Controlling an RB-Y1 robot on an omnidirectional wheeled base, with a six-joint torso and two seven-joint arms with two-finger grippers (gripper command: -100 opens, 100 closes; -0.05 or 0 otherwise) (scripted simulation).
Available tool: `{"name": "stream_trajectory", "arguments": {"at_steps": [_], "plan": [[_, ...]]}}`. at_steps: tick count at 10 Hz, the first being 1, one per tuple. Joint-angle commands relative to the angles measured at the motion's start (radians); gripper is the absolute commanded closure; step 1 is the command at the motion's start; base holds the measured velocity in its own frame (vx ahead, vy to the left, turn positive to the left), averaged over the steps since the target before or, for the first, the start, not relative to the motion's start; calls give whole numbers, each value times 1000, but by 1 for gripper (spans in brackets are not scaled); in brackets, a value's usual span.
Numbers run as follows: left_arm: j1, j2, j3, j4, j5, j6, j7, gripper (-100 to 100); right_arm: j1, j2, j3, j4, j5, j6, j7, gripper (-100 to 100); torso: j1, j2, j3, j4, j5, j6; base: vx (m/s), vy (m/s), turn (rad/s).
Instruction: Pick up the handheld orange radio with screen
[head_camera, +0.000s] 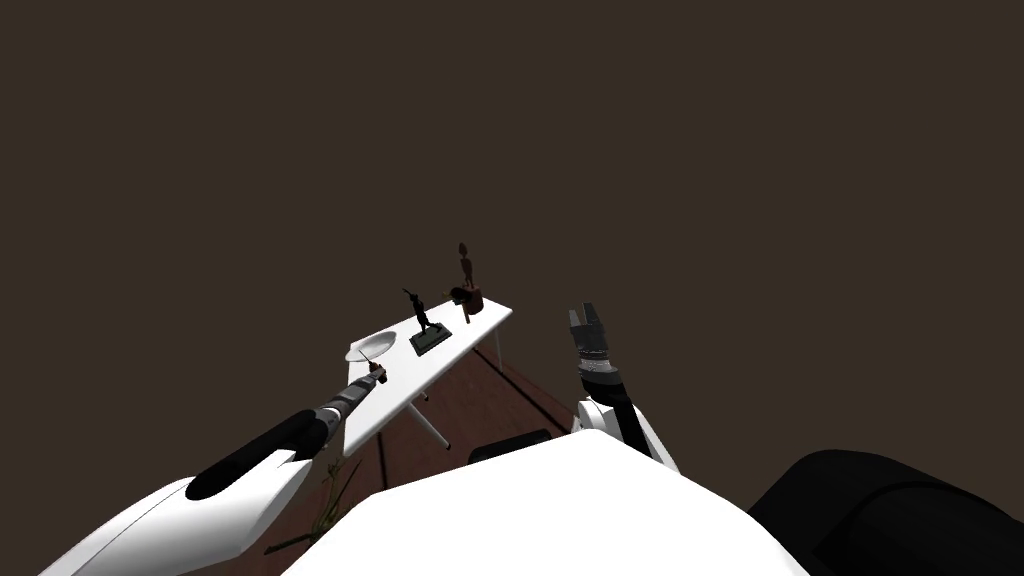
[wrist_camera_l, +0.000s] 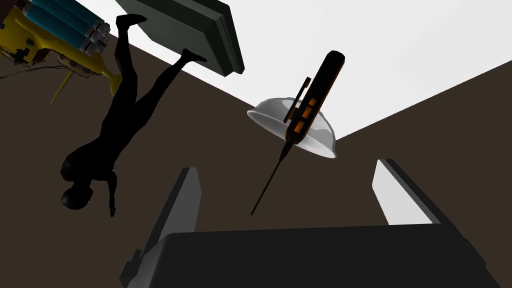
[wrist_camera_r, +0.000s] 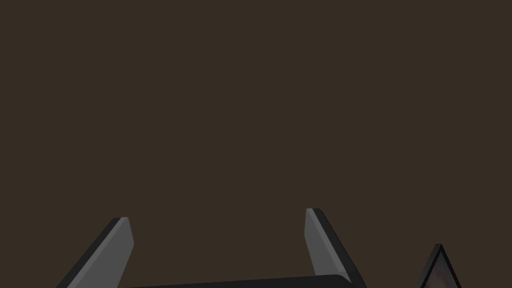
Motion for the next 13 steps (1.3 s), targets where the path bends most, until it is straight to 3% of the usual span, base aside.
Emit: {"name": "stream_trajectory", "arguments": {"at_steps": [1,5,11,12,13], "plan": [[1,18,6,6,8,31,4,-100,0,0,0,0,0,0,0,0,0,0,0,0,0,0,96,-14,6],[-3,105,12,48,16,166,33,-100,0,0,0,0,0,0,0,0,1,-6,-3,-1,0,0,175,2,25],[-7,171,13,88,20,276,66,-100,0,0,0,0,0,0,0,0,2,-2,-1,-1,0,0,126,8,28],[-9,164,11,83,18,265,62,-100,0,0,0,0,0,0,0,0,3,-2,-1,-1,1,0,59,20,5],[-9,165,11,83,18,269,64,0,0,0,0,0,0,0,0,0,2,2,1,0,1,0,11,3,-2]]}}
